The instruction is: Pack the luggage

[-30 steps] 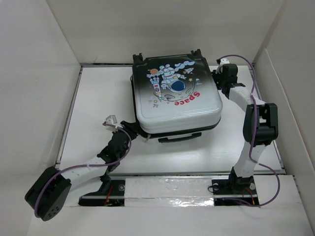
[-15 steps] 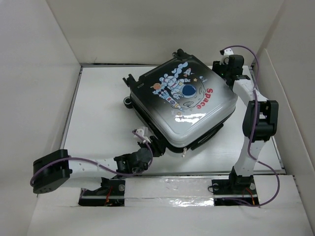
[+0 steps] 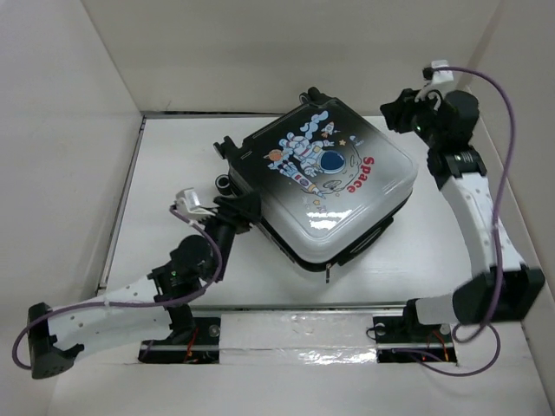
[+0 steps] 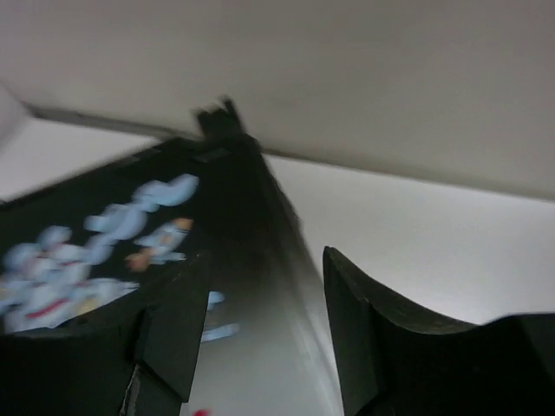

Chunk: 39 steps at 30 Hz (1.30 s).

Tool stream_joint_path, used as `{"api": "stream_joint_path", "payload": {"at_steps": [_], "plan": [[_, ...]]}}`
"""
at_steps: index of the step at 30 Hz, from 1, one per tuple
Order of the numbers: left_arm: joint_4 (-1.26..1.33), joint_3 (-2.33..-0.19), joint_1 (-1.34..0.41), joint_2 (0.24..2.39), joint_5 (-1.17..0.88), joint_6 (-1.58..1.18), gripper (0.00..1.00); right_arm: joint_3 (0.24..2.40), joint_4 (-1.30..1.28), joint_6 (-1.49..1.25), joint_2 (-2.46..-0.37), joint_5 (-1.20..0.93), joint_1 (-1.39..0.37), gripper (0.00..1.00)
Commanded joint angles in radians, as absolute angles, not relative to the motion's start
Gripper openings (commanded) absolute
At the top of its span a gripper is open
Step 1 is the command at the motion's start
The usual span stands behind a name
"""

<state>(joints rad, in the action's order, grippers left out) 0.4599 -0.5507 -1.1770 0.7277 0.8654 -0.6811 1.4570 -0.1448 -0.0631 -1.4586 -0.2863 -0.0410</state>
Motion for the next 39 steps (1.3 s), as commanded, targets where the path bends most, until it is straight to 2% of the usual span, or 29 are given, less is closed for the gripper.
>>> {"api": "stream_joint_path", "payload": {"at_steps": [1,3,4,7,9,11,12,13,15,16,17,19,20,23,25,28,29,31,34,39], "plan": [[0.459,-0.615,-1.056,0.703,0.85,-0.666,0.63,1.291,-0.069,-0.129,-1.224,-0.316,-0.064,0.31],[0.343,-0.652,-0.991,0.721,0.819,-0.721,0.67,1.11,-0.025,-0.135,-1.105,-0.349,-0.137,0.05],[0.313,-0.67,-0.929,0.724,0.784,-0.735,0.68,1.045,-0.012,-0.135,-0.992,-0.363,-0.178,0.0],[0.246,-0.651,-0.832,0.715,0.723,-0.793,0.7,0.82,-0.018,-0.152,-0.843,-0.324,-0.384,0.0],[0.273,-0.628,-0.718,0.704,0.692,-0.816,0.72,0.746,-0.086,-0.161,-0.72,-0.273,-0.489,0.0],[0.288,-0.62,-0.575,0.716,0.554,-0.842,0.72,0.68,-0.167,-0.193,-0.625,-0.206,-0.624,0.0],[0.29,-0.626,-0.53,0.741,0.488,-0.856,0.72,0.667,-0.191,-0.21,-0.592,-0.151,-0.667,0.03],[0.296,-0.629,-0.491,0.753,0.357,-0.88,0.72,0.652,-0.215,-0.233,-0.566,-0.117,-0.745,0.13],[0.317,-0.621,-0.445,0.782,0.257,-0.893,0.68,0.598,-0.26,-0.299,-0.49,-0.059,-0.823,0.31],[0.328,-0.597,-0.445,0.782,0.195,-0.887,0.66,0.583,-0.276,-0.319,-0.473,-0.007,-0.859,0.46],[0.346,-0.577,-0.459,0.778,0.171,-0.855,0.6,0.545,-0.291,-0.359,-0.463,0.041,-0.923,0.5],[0.336,-0.511,-0.507,0.744,0.182,-0.83,0.49,0.511,-0.296,-0.391,-0.462,0.115,-0.977,0.53],[0.318,-0.49,-0.518,0.729,0.193,-0.806,0.31,0.497,-0.293,-0.412,-0.469,0.13,-0.998,0.54],[0.204,-0.402,-0.518,0.664,0.23,-0.814,0.12,0.471,-0.29,-0.442,-0.497,0.167,-1.074,0.54],[0.146,-0.336,-0.518,0.591,0.253,-0.83,0.11,0.486,-0.333,-0.463,-0.464,0.249,-1.141,0.54],[0.167,-0.26,-0.518,0.511,0.194,-0.816,0.01,0.497,-0.419,-0.524,-0.398,0.346,-1.218,0.55],[0.185,-0.249,-0.518,0.511,0.16,-0.81,0.0,0.494,-0.432,-0.553,-0.364,0.362,-1.229,0.57],[0.254,-0.221,-0.518,0.56,0.035,-0.799,0.0,0.477,-0.437,-0.571,-0.353,0.347,-1.229,0.63],[0.353,-0.206,-0.575,0.658,-0.047,-0.799,0.0,0.471,-0.426,-0.586,-0.422,0.334,-1.229,0.65],[0.442,-0.224,-0.817,0.784,0.096,-0.767,0.0,0.469,-0.393,-0.583,-0.572,0.387,-1.229,0.67]]}}
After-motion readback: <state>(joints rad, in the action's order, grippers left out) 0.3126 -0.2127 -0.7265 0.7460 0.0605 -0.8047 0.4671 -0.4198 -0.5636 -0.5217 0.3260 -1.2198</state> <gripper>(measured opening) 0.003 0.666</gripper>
